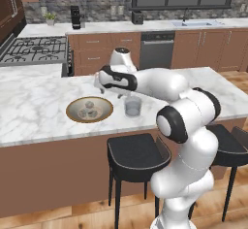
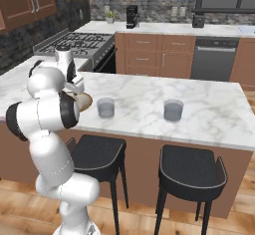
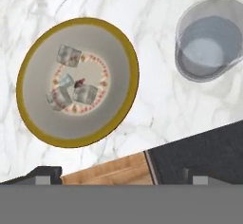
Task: There are four ice cubes in the ice bowl. Place two ice cubes in each glass of water.
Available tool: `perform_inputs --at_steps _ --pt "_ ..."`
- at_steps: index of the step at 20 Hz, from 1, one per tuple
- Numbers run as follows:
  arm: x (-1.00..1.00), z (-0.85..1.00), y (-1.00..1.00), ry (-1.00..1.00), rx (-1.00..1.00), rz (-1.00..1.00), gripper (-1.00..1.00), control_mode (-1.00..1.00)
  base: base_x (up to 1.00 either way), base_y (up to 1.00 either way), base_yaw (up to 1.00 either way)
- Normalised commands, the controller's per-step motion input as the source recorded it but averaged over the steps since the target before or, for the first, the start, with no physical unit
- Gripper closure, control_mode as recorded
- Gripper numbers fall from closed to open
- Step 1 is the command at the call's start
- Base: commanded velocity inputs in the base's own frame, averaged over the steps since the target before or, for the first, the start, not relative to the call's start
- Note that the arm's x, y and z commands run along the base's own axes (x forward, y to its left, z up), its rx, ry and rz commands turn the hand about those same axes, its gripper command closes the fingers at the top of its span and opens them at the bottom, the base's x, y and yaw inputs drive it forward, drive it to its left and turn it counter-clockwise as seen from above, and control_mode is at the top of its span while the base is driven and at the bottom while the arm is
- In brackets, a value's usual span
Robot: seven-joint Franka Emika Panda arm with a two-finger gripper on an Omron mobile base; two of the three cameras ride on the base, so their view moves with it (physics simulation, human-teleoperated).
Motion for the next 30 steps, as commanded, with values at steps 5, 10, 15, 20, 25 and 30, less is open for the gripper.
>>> perform_inputs --at_steps 5,10,15,20,25,30 --pt "0.47 -0.18 0.24 0.14 0.00 0.00 -1.00 -1.00 0.00 0.00 0.00" --pt "0.35 -0.14 0.25 0.03 0.00 0.00 -1.00 -1.00 0.00 0.00 0.00" --pt "0.35 -0.13 0.24 0.00 -0.06 -0.01 -1.00 -1.00 0.00 0.00 0.00" --pt "0.33 -0.18 0.19 0.00 -0.01 -0.04 -1.00 -1.00 0.00 0.00 0.00" --pt "0.36 -0.18 0.17 0.00 0.00 -0.06 -1.00 -1.00 0.00 0.00 0.00" --pt "0.25 -0.15 0.09 0.00 0.00 -0.07 -1.00 -1.00 0.00 0.00 0.00"
